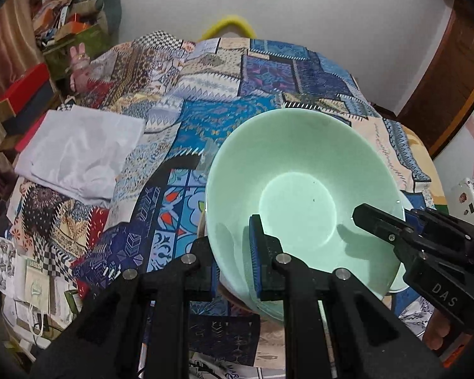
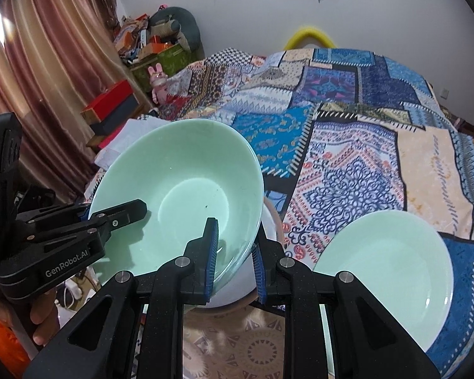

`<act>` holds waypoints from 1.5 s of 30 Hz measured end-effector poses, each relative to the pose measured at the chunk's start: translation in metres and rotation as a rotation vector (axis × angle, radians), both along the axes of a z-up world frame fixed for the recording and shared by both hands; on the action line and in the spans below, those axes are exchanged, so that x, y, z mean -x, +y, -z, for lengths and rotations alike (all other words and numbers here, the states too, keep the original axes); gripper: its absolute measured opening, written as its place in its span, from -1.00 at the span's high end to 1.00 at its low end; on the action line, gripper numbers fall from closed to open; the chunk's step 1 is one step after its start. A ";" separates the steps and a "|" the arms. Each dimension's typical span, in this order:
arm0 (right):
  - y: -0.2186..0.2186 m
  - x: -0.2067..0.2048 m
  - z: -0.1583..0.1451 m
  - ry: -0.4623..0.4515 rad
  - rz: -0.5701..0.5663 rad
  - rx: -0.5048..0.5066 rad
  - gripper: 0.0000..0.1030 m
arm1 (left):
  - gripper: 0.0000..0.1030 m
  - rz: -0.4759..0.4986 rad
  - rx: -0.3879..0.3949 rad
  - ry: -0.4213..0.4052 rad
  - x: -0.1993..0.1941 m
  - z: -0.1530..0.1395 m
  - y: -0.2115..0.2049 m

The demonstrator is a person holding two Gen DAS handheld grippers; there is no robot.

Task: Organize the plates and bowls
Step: 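Lower the pale green bowl into the white spotted bowl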

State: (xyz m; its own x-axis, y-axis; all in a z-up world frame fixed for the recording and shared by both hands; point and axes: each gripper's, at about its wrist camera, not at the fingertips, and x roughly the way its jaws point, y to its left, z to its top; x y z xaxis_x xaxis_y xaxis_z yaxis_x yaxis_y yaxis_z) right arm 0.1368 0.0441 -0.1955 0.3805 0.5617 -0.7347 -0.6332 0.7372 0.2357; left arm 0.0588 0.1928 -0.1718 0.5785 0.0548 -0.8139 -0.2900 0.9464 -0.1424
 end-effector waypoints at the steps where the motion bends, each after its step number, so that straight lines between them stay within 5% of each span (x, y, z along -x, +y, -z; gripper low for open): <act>1: 0.001 0.000 0.003 0.005 0.000 0.004 0.64 | 0.70 0.000 0.002 0.005 0.000 0.003 0.001; 19: 0.005 -0.010 0.036 0.082 -0.001 0.061 0.64 | 0.70 0.023 0.024 0.087 -0.010 0.046 0.003; 30: 0.001 -0.014 0.040 0.107 -0.001 0.067 0.57 | 0.69 0.033 -0.034 0.111 -0.016 0.052 -0.001; 35: -0.002 -0.013 0.042 0.118 -0.014 0.070 0.57 | 0.47 0.020 0.042 0.127 -0.017 0.046 0.003; 45: -0.011 -0.011 0.037 0.102 -0.018 0.046 0.57 | 0.25 0.022 -0.017 0.125 -0.013 0.033 -0.006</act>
State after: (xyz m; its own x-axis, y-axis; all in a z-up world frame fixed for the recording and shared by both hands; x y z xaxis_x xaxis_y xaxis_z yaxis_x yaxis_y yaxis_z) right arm 0.1474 0.0334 -0.2326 0.2926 0.5326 -0.7942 -0.6212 0.7373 0.2655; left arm 0.0718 0.1864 -0.2047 0.4740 0.0575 -0.8786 -0.2841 0.9545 -0.0907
